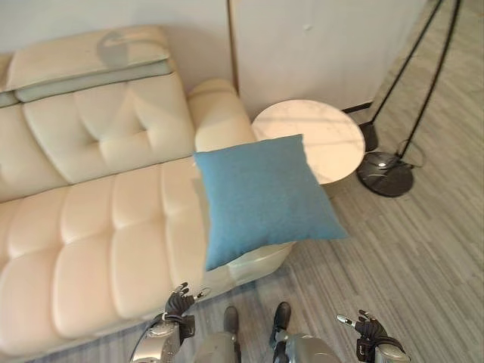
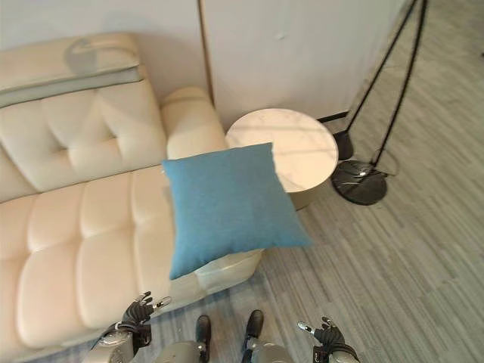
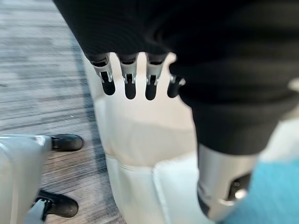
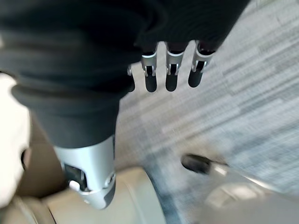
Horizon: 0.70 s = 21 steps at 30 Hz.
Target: Pick up all the scattered cushions and arrange them neatly on the sofa.
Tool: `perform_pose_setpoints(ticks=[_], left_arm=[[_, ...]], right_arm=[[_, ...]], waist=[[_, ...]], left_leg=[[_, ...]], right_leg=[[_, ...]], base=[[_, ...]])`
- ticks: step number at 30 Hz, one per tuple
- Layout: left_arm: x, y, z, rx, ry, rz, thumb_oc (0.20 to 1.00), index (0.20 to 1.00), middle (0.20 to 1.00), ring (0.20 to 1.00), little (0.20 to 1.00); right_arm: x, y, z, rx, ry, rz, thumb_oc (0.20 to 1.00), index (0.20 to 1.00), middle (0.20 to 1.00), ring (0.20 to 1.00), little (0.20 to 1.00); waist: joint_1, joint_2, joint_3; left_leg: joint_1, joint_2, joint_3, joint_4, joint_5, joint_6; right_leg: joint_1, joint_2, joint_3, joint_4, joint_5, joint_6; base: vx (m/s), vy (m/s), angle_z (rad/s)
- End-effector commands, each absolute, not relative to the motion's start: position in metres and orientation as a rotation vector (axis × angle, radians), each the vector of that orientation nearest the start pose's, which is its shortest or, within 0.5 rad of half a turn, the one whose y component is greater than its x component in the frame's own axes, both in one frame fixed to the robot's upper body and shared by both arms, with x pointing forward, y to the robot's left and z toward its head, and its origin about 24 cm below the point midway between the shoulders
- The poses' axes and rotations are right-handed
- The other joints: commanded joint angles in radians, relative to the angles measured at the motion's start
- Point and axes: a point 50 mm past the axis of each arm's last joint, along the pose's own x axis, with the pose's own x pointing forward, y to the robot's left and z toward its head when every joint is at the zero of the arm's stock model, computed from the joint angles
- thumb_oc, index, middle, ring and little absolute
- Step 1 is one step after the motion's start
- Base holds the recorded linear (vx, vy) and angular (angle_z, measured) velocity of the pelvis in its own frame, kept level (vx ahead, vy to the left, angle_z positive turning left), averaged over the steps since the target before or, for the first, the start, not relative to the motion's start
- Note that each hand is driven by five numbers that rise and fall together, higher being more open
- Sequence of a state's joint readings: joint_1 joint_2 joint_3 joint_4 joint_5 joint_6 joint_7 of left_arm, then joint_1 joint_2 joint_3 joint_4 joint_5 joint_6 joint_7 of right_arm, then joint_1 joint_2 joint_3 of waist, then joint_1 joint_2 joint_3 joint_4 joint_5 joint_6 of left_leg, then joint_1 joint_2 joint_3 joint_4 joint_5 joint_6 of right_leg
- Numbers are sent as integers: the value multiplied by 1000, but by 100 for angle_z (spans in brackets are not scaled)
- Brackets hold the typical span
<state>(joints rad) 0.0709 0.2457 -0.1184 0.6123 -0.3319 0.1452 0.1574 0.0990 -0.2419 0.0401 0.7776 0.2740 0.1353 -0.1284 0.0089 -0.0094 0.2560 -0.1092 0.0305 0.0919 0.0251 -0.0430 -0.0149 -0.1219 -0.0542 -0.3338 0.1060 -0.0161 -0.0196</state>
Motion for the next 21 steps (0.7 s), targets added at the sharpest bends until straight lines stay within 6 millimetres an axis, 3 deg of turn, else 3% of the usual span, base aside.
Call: perform_pose_setpoints(ticks=[1,5,8,9,12,14,15,16,18,20,21], left_arm=[[167,229,-106,57,823,254,1000,1000,1000,1000,1000],[158,230,-112,51,863,271,1000,1000,1000,1000,1000],[155,233,-114,61,879,280,1000,1000,1000,1000,1000],[155,235,-113,70,879,279,1000,1000,1000,1000,1000],[157,238,-111,82,871,286,1000,1000,1000,1000,1000],[160,240,-109,73,857,294,1000,1000,1000,1000,1000],[164,242,-107,61,843,312,1000,1000,1000,1000,1000],[164,242,-107,61,843,312,1000,1000,1000,1000,1000],[169,243,-105,52,831,320,1000,1000,1000,1000,1000],[172,245,-104,43,823,329,1000,1000,1000,1000,1000],[174,252,-104,21,826,378,1000,1000,1000,1000,1000]], right_arm=[[141,-240,-123,-111,937,-271,1000,1000,1000,1000,1000],[142,-236,-124,-141,945,-240,1000,1000,1000,1000,1000],[142,-227,-126,-105,945,-221,1000,1000,1000,1000,1000],[143,-224,-127,-120,949,-205,1000,1000,1000,1000,1000],[147,-220,-126,-127,946,-181,1000,1000,1000,1000,1000],[147,-220,-127,-126,950,-189,1000,1000,1000,1000,1000],[141,-222,-131,-121,979,-215,1000,1000,1000,1000,1000],[142,-222,-131,-121,979,-215,1000,1000,1000,1000,1000],[134,-226,-135,-118,1013,-246,1000,1000,1000,1000,1000],[122,-229,-141,-119,1074,-278,1000,1000,1000,1000,1000],[106,-234,-148,-99,1145,-336,1000,1000,1000,1000,1000]], waist=[[12,-28,-60],[12,-42,-92],[13,-56,-98],[14,-61,-96],[3,-61,-75],[-6,-54,-71],[-7,-45,-73],[-7,-44,-74],[-7,-37,-78],[-12,-41,-85],[-18,-49,-88]], left_leg=[[-25,-15,79,-112,133,-49],[9,-28,63,-112,119,-38],[58,-39,71,-112,82,-9],[79,-42,71,-112,65,6],[122,-52,79,-112,34,38],[119,-46,69,-112,37,46],[122,-38,54,-112,36,39],[120,-36,54,-112,37,39],[122,-25,45,-112,35,32],[127,-24,29,-112,32,28],[133,-21,18,-112,30,20]], right_leg=[[239,29,-30,-172,-107,63],[274,9,-35,-153,-127,75],[258,-28,-20,-24,-153,90],[224,-51,-13,75,-152,105],[127,-100,32,285,-83,157],[69,-77,103,324,-68,146],[72,-61,143,230,-81,133],[71,-59,143,228,-79,132],[82,-65,157,107,-65,127],[91,-61,217,-46,-16,132],[75,-53,277,-139,27,140]], base=[[181,106,90],[277,179,10],[178,166,-13],[166,229,-21],[99,191,-6],[66,69,2],[59,6,24],[122,-14,25],[100,-54,22],[139,-139,19],[116,-150,21]])
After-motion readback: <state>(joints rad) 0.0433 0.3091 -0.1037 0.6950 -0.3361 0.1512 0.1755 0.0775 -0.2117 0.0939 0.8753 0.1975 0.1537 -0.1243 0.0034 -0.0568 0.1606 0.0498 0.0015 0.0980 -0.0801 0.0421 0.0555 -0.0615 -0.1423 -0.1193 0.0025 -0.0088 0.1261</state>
